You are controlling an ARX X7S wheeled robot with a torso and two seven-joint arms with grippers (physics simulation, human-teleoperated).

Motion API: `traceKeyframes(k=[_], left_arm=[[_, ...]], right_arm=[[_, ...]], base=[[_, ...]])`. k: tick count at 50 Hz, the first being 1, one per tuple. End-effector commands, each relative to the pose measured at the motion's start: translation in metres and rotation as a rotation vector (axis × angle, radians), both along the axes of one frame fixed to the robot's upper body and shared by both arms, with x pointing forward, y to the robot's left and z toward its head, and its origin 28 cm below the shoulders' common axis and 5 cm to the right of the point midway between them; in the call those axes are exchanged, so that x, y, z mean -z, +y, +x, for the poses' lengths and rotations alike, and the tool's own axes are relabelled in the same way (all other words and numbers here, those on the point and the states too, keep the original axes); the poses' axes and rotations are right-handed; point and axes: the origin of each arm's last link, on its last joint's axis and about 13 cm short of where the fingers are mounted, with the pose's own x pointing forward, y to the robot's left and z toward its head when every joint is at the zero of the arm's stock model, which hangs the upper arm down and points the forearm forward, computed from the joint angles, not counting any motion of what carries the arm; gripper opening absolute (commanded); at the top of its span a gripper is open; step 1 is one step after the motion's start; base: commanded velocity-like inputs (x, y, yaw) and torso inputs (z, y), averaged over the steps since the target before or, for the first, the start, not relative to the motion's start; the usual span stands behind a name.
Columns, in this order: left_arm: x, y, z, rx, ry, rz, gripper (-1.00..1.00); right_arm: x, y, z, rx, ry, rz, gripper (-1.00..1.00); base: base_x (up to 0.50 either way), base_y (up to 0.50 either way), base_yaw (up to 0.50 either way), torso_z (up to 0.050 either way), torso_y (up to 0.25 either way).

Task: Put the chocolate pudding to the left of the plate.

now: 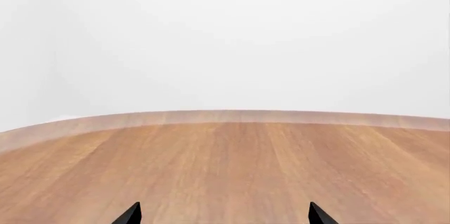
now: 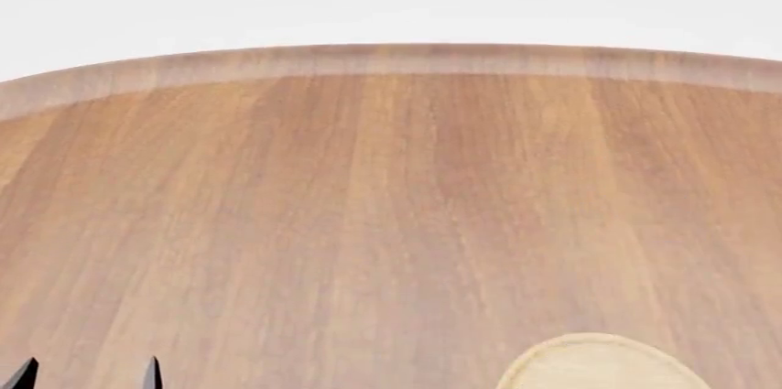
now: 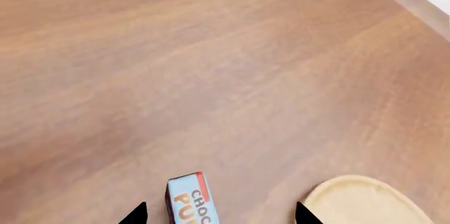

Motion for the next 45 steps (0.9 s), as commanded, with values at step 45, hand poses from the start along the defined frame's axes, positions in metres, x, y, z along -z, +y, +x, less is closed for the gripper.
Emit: traceKeyframes(k=[45], left_arm=[[0.001, -0.005, -0.003, 0.019, -0.002, 0.021, 1.0]], right_arm=[[0.055, -0.024, -0.004, 0.005, 0.096, 0.007, 1.0]], base=[[0.0, 0.0, 0.0, 0.0, 0.0]])
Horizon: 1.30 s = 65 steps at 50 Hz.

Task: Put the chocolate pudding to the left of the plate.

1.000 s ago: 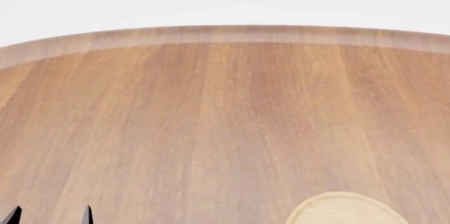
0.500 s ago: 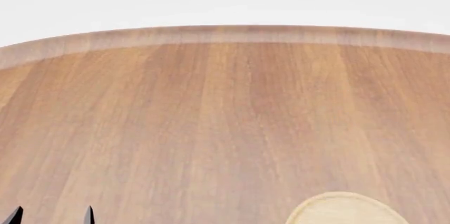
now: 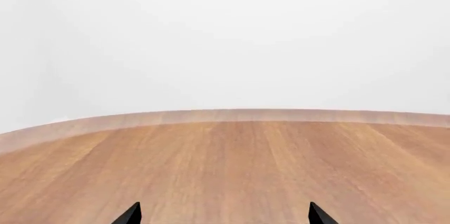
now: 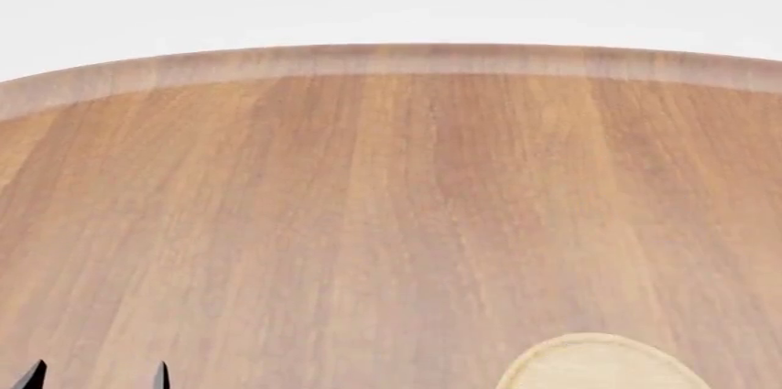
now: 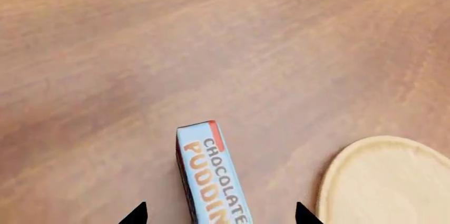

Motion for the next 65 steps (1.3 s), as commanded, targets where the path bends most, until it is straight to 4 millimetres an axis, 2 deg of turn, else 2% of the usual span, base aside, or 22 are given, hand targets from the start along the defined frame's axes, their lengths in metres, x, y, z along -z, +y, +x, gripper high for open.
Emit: traceKeyframes(k=[1, 14, 36, 65], left_arm=[[-0.001, -0.001, -0.001, 0.006, -0.003, 0.008, 1.0], [-0.001, -0.002, -0.002, 0.011, -0.004, 0.013, 1.0], [0.002, -0.003, 0.0, 0.006, 0.002, 0.014, 1.0], [0.003, -0.003, 0.0, 0.013, 0.004, 0.016, 1.0]], right_arm=[[0.012, -0.001, 0.0, 0.003, 0.014, 0.006, 1.0], [0.031, -0.009, 0.011, 0.043, 0.037, 0.017, 1.0], [0.054, -0.007, 0.008, 0.039, 0.075, 0.033, 1.0], [0.061, -0.008, 0.013, 0.046, 0.067, 0.053, 1.0]], base=[[0.0, 0.0, 0.0, 0.0, 0.0], [0.0, 0.0, 0.0, 0.0, 0.0], [0.0, 0.0, 0.0, 0.0, 0.0], [0.0, 0.0, 0.0, 0.0, 0.0]])
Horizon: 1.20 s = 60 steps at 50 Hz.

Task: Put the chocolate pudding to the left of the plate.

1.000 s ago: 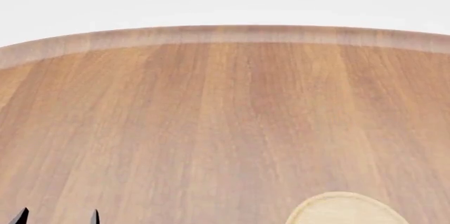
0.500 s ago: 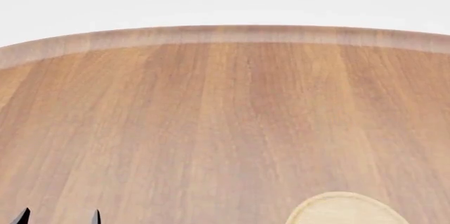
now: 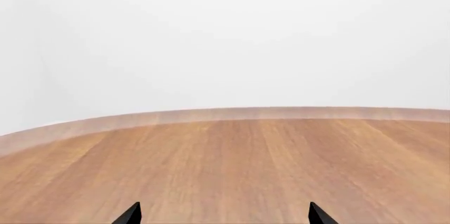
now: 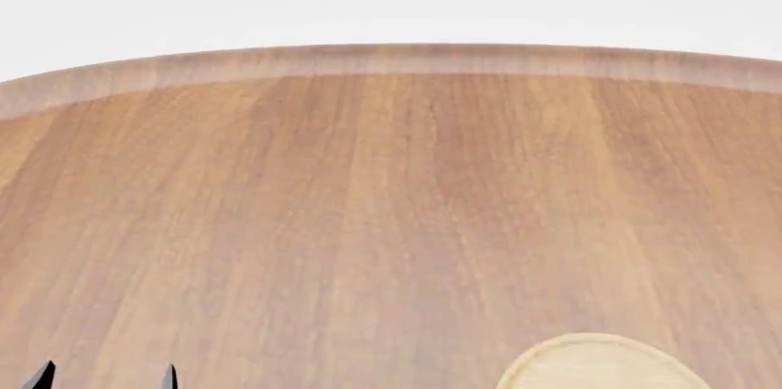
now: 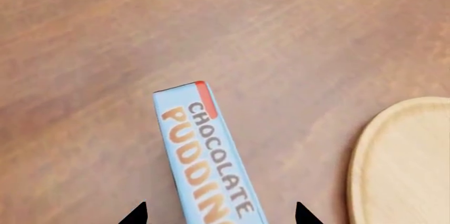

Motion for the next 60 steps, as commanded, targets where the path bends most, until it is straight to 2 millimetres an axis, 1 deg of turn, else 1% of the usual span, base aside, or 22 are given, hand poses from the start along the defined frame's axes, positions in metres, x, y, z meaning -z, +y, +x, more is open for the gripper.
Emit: traceKeyframes(k=[1, 13, 20, 21, 27, 38, 42, 46, 47, 52, 55, 60], left_arm=[[0.001, 0.0, 0.0, 0.002, 0.001, 0.0, 1.0], [0.002, 0.0, 0.0, 0.003, 0.002, -0.001, 1.0], [0.002, 0.0, 0.0, 0.002, 0.002, 0.001, 1.0], [0.002, -0.001, 0.0, 0.002, 0.003, 0.001, 1.0], [0.001, -0.001, 0.0, 0.002, 0.002, 0.001, 1.0], [0.002, -0.001, -0.001, 0.006, 0.003, 0.003, 1.0], [0.002, -0.002, 0.0, 0.008, 0.005, 0.003, 1.0], [0.002, -0.002, -0.001, 0.009, 0.004, 0.004, 1.0], [0.002, -0.002, -0.001, 0.009, 0.005, 0.004, 1.0], [0.001, -0.002, -0.003, 0.012, 0.003, 0.004, 1.0], [0.001, -0.002, -0.003, 0.014, 0.005, 0.005, 1.0], [0.002, -0.003, -0.002, 0.016, 0.007, 0.007, 1.0]], right_arm=[[0.006, 0.001, 0.001, -0.002, -0.001, 0.007, 1.0], [0.012, 0.002, 0.003, -0.003, 0.01, 0.01, 1.0], [0.011, 0.002, 0.002, -0.015, 0.011, 0.028, 1.0], [0.01, 0.003, 0.001, -0.022, 0.023, 0.045, -1.0], [0.009, 0.006, -0.003, -0.046, 0.02, 0.06, -1.0], [0.001, 0.012, 0.001, -0.062, -0.018, 0.074, -1.0], [-0.002, 0.014, 0.005, -0.07, -0.048, 0.047, -1.0], [-0.022, 0.016, 0.013, -0.064, -0.13, 0.049, -1.0], [-0.031, 0.018, 0.017, -0.059, -0.158, 0.062, -1.0], [-0.04, 0.021, 0.025, -0.064, -0.197, 0.055, -1.0], [-0.042, 0.023, 0.029, -0.074, -0.209, 0.053, -1.0], [-0.046, 0.024, 0.044, -0.073, -0.235, 0.055, -1.0]], base=[[0.0, 0.0, 0.0, 0.0, 0.0], [0.0, 0.0, 0.0, 0.0, 0.0], [0.0, 0.0, 0.0, 0.0, 0.0], [0.0, 0.0, 0.0, 0.0, 0.0], [0.0, 0.0, 0.0, 0.0, 0.0], [0.0, 0.0, 0.0, 0.0, 0.0], [0.0, 0.0, 0.0, 0.0, 0.0], [0.0, 0.0, 0.0, 0.0, 0.0], [0.0, 0.0, 0.0, 0.0, 0.0], [0.0, 0.0, 0.0, 0.0, 0.0], [0.0, 0.0, 0.0, 0.0, 0.0], [0.0, 0.0, 0.0, 0.0, 0.0]])
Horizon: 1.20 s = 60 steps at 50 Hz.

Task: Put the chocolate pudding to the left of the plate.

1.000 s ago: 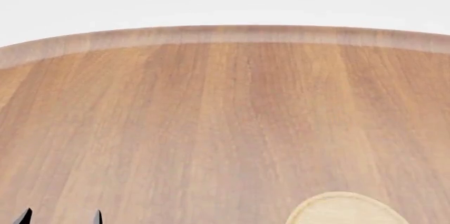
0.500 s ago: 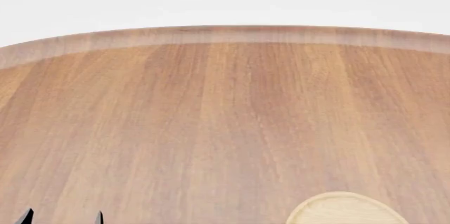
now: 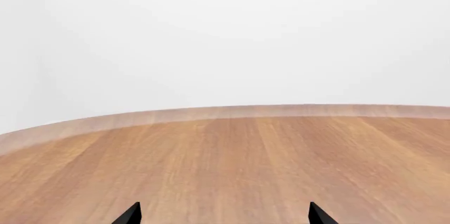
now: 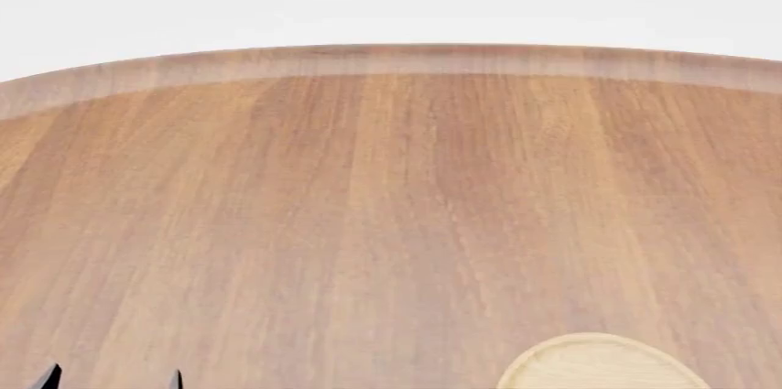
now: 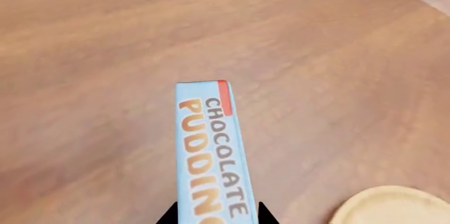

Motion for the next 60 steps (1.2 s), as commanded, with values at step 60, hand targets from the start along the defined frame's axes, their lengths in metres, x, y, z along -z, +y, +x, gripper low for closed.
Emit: traceKeyframes(k=[60], left_arm=[[0.001, -0.001, 0.001, 0.01, 0.003, 0.001, 1.0]], right_arm=[[0.021, -0.001, 0.076, 0.074, -0.008, 0.013, -1.0]], base=[[0.0, 0.0, 0.0, 0.0, 0.0]])
